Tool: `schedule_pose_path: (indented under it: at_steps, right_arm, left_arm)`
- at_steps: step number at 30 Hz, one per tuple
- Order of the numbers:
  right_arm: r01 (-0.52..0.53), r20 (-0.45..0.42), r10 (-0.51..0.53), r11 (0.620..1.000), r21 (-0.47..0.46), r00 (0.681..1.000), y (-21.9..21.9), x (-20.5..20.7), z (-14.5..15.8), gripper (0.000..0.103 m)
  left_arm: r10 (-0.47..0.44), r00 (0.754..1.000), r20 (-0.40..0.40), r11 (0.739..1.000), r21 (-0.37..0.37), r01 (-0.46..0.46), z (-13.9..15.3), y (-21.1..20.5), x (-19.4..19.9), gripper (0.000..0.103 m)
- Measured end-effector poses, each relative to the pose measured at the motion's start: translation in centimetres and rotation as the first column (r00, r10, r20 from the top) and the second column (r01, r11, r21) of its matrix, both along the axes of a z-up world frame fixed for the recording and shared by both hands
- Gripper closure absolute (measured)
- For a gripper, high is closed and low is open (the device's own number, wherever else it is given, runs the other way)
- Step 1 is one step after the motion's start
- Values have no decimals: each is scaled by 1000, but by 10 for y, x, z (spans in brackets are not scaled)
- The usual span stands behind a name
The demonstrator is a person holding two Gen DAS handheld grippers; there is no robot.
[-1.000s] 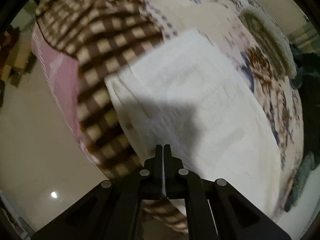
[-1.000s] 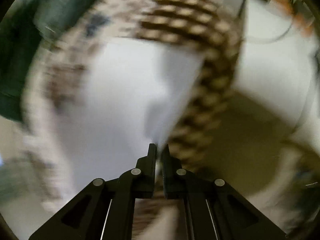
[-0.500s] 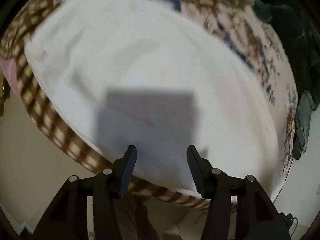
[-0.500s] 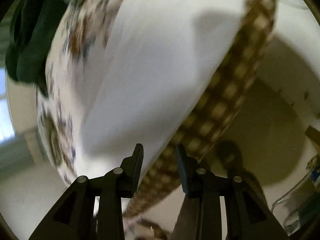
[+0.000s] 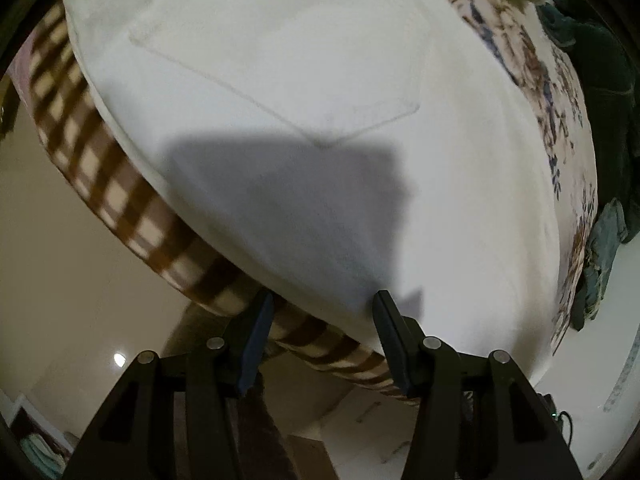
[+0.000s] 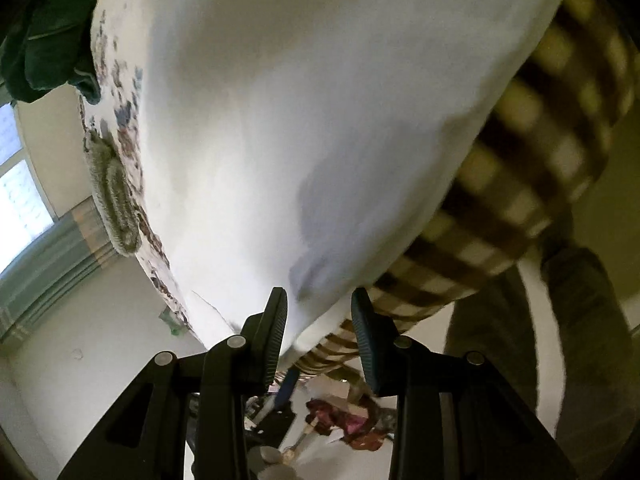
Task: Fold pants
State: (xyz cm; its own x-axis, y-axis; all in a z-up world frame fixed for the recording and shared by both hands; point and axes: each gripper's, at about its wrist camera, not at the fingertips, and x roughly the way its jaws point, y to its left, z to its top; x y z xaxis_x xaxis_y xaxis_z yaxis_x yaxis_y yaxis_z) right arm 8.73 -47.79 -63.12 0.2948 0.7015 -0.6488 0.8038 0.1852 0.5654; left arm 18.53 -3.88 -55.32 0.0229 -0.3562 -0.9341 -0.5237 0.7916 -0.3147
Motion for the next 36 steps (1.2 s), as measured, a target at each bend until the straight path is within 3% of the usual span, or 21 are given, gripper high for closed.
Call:
schedule_pose_path:
  at_steps: [1, 2, 5, 6, 7, 12, 15, 18, 19, 20, 23, 24, 25, 29, 30, 34, 36]
  right_arm:
    - [11, 3, -11, 1000, -10, 1000, 4, 1, 0, 88]
    - [10, 4, -10, 999, -33, 1000, 9, 4, 2, 90]
    - [-2, 6, 3, 996, -94, 1000, 14, 14, 16, 94]
    - [-13, 17, 15, 994, -108, 1000, 17, 14, 24, 95]
    - [-21, 24, 24, 994, -111, 999, 19, 16, 29, 95]
    - [-126, 9, 129, 977, -171, 992, 26, 16, 46, 95]
    - [-158, -21, 157, 980, -122, 987, 18, 14, 20, 85]
    - [-98, -4, 98, 990, -106, 995, -14, 2, 17, 61]
    - [-69, 14, 71, 991, -119, 997, -32, -6, 22, 51]
    - [-27, 37, 33, 989, -147, 999, -55, -17, 29, 47]
    - [44, 21, -40, 948, -314, 999, -127, -45, 45, 46]
    - [72, 15, -72, 927, -367, 997, -152, -55, 48, 46]
    - [93, -7, -106, 900, -426, 994, -180, -66, 50, 46]
    - [232, -3, -280, 802, -551, 960, -270, -100, 56, 46]
    - [279, 31, -320, 771, -573, 947, -294, -107, 61, 46]
    - [299, 103, -307, 709, -639, 946, -339, -86, 81, 46]
    - [228, 55, -259, 707, -669, 964, -351, -59, 82, 46]
  left_arm:
    - [9, 1000, 1, 1000, -8, -9, -2, 0, -1, 54]
    - [19, 1000, 5, 1000, -9, -19, -4, -1, 0, 55]
    - [48, 998, 38, 999, -23, -47, -4, 3, 0, 77]
    - [44, 998, 52, 999, -14, -43, -2, 6, 0, 89]
    - [43, 997, 63, 999, -15, -42, 0, 9, 0, 93]
    - [-18, 996, 84, 999, -36, 21, 13, 20, 0, 94]
    - [-55, 997, 58, 998, -36, 57, 14, 19, 3, 90]
    - [-118, 992, 40, 993, 7, 118, 24, 7, 7, 89]
    - [-157, 986, 57, 987, 37, 155, 34, 0, 8, 85]
    - [-184, 981, 64, 981, 65, 180, 41, -7, 10, 81]
    - [-294, 949, 109, 948, 162, 275, 59, -37, 19, 47]
    - [-329, 937, 122, 935, 185, 304, 60, -49, 23, 29]
    - [-360, 923, 134, 921, 207, 330, 61, -61, 28, 23]
    - [-461, 871, 171, 879, 226, 420, 52, -106, 52, 23]
    - [-484, 857, 177, 867, 230, 443, 49, -118, 58, 23]
    - [-598, 775, 206, 796, 272, 541, 42, -174, 81, 23]
    - [-644, 735, 211, 759, 294, 580, 38, -198, 91, 23]
